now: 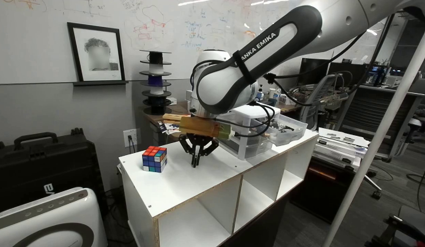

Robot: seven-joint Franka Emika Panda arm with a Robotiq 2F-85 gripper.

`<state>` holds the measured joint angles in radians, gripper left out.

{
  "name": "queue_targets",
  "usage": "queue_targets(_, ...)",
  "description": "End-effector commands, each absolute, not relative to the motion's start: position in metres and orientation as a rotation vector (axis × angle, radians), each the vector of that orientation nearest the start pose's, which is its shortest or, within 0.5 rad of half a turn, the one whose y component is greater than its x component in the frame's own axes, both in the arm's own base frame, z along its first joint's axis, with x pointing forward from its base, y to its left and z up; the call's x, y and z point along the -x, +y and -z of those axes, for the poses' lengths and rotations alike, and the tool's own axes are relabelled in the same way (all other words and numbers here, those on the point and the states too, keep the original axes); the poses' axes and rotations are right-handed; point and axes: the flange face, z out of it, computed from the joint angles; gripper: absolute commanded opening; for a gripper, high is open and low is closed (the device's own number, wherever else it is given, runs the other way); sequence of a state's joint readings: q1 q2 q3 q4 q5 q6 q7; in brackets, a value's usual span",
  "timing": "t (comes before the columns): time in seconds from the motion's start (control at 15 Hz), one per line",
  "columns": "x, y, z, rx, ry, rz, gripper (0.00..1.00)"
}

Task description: Put the black object and the tissue into the drawer then close it.

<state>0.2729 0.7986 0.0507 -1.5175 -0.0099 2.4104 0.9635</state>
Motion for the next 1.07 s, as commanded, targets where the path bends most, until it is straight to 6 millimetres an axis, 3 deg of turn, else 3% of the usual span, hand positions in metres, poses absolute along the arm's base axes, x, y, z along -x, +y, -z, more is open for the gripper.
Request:
queue_targets(0.0,-0.675,0.226,-0.216,2.963,0.96,0.04,0.03)
queue_targets(0.2,-0.651,0.241,-0.248,3.07,0.901,-0.026,0.03)
queue_targets(0.4,-0.625,0.269,-0.302,3.167,0.784,-0.017,0.03)
queue_targets(0.67,-0.586,0.29,-0.385,3.223,0.623,0.167,0.03)
queue_targets(0.8,-0.566,0.284,-0.422,3.196,0.626,0.274,0.03)
queue_targets(1.0,-0.538,0.251,-0.467,3.14,0.715,0.376,0.03)
